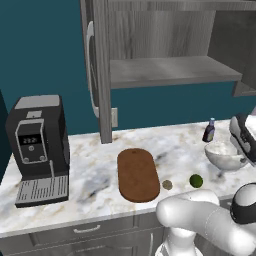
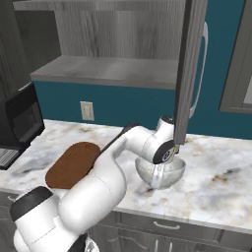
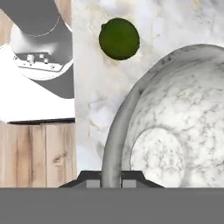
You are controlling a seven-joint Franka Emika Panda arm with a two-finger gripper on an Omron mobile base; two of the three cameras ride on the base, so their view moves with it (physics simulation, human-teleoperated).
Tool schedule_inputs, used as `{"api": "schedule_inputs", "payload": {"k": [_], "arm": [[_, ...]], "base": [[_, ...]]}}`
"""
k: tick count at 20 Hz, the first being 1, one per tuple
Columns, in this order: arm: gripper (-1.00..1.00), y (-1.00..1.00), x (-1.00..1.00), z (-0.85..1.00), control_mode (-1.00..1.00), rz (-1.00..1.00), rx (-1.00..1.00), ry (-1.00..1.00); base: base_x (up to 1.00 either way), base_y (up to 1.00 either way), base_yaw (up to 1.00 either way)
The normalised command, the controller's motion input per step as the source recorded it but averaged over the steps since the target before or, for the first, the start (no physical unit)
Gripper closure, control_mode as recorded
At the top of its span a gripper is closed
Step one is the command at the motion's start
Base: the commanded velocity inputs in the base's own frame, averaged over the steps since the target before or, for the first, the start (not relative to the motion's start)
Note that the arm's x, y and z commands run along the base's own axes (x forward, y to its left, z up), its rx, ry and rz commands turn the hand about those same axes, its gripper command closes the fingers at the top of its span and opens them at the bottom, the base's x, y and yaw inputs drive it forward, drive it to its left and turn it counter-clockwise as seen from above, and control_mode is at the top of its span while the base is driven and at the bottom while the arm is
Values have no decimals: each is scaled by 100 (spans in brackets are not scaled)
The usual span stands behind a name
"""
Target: Open the cabinet. Place the bowl and condiment on the counter. Then place the lime and garlic on the cutting board.
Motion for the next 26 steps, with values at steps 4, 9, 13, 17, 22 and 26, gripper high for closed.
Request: {"api": "schedule_inputs", "payload": {"k": [4, 9, 13, 17, 22, 26], "arm": [[100, -81, 39, -78, -100, -7, 0, 18], [100, -57, 17, -65, -100, -6, 0, 14], [100, -41, 8, -62, -100, -7, 0, 11], [100, -31, 1, -61, -100, -8, 0, 7], [100, -19, 0, -55, -100, -9, 0, 4], [-100, 6, 0, -16, -100, -13, 0, 1]], "base": [[0, 0, 0], [0, 0, 0], [0, 0, 0], [0, 0, 0], [0, 0, 0], [0, 0, 0]]}}
